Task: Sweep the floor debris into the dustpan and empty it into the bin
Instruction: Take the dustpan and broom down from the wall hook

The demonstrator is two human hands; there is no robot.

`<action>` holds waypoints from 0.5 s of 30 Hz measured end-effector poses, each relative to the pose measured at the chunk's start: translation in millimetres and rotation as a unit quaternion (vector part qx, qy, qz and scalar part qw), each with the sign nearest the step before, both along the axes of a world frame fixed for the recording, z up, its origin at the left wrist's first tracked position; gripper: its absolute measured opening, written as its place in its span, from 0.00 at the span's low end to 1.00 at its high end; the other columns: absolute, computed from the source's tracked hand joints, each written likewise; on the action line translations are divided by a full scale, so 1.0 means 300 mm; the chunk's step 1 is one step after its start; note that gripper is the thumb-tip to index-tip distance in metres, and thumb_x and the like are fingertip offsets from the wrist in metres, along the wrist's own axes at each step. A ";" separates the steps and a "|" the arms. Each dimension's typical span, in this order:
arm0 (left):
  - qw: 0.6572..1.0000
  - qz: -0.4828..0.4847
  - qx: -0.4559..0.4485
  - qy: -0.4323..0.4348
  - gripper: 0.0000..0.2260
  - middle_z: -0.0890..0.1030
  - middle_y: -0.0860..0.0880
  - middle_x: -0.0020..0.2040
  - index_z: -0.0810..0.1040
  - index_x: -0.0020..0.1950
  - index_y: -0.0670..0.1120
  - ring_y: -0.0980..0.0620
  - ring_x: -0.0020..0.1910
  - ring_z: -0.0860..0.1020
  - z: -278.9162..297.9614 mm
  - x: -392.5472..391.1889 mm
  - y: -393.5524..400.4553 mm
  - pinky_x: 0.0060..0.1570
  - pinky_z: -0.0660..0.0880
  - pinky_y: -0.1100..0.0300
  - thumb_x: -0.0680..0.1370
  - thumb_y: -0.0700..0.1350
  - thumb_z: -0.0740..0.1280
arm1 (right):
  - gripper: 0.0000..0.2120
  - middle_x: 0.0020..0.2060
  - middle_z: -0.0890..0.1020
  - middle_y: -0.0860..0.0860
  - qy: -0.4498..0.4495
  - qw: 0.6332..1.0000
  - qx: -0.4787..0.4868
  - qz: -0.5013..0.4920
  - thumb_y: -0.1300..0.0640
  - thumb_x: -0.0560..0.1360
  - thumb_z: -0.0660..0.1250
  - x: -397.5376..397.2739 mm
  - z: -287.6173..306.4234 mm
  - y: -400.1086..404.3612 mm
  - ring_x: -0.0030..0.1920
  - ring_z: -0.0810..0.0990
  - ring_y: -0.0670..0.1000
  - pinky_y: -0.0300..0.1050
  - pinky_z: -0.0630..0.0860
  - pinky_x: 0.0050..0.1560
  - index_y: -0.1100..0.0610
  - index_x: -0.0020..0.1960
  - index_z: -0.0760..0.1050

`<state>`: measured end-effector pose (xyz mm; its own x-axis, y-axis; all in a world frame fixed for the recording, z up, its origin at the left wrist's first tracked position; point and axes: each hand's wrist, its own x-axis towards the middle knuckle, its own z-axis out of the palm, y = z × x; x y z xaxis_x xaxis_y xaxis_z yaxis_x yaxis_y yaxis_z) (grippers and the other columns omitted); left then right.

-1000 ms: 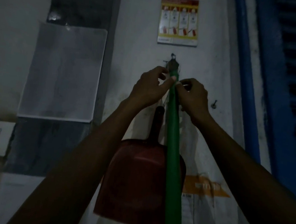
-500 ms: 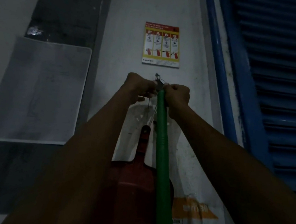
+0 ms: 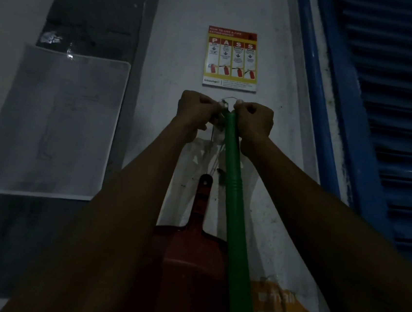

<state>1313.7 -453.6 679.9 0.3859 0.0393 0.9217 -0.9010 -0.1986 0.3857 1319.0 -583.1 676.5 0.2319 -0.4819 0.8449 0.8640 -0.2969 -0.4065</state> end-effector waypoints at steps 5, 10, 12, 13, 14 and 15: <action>0.998 0.006 0.053 -0.038 0.06 0.86 0.43 0.39 0.83 0.39 0.46 0.53 0.34 0.83 -0.065 -0.008 0.011 0.31 0.74 0.60 0.76 0.44 0.75 | 0.10 0.38 0.82 0.52 0.032 0.999 0.000 0.042 0.54 0.78 0.70 -0.031 -0.119 -0.029 0.42 0.83 0.53 0.55 0.84 0.44 0.55 0.39 0.80; 0.994 0.008 0.096 -0.049 0.06 0.85 0.44 0.36 0.85 0.42 0.41 0.54 0.31 0.82 -0.126 -0.029 0.023 0.27 0.74 0.62 0.76 0.42 0.75 | 0.14 0.43 0.83 0.55 0.076 0.986 -0.064 0.132 0.49 0.81 0.65 -0.100 -0.311 -0.062 0.37 0.83 0.52 0.43 0.81 0.35 0.59 0.47 0.81; 0.991 0.010 0.125 -0.046 0.06 0.85 0.42 0.37 0.85 0.43 0.39 0.53 0.31 0.83 -0.142 -0.032 0.022 0.27 0.74 0.63 0.76 0.42 0.75 | 0.20 0.43 0.84 0.56 0.115 0.974 -0.081 0.175 0.42 0.78 0.65 -0.119 -0.382 -0.073 0.40 0.84 0.54 0.48 0.83 0.41 0.59 0.47 0.81; 0.990 0.009 0.136 -0.047 0.06 0.85 0.43 0.37 0.85 0.43 0.39 0.53 0.32 0.83 -0.146 -0.032 0.019 0.27 0.74 0.63 0.76 0.42 0.75 | 0.24 0.44 0.85 0.57 0.136 0.966 -0.096 0.197 0.39 0.76 0.65 -0.126 -0.413 -0.078 0.43 0.85 0.56 0.49 0.83 0.43 0.61 0.49 0.81; 0.989 0.008 0.141 -0.049 0.06 0.85 0.43 0.37 0.85 0.43 0.39 0.54 0.32 0.83 -0.148 -0.031 0.015 0.27 0.74 0.63 0.76 0.42 0.75 | 0.28 0.46 0.85 0.59 0.156 0.958 -0.117 0.210 0.36 0.73 0.66 -0.128 -0.439 -0.084 0.45 0.85 0.58 0.50 0.83 0.45 0.62 0.51 0.81; 0.989 0.005 0.141 -0.051 0.06 0.85 0.44 0.37 0.85 0.43 0.39 0.54 0.31 0.83 -0.147 -0.030 0.011 0.27 0.74 0.64 0.76 0.42 0.75 | 0.31 0.48 0.85 0.60 0.169 0.950 -0.145 0.218 0.35 0.71 0.66 -0.129 -0.461 -0.088 0.46 0.85 0.58 0.50 0.83 0.45 0.64 0.53 0.81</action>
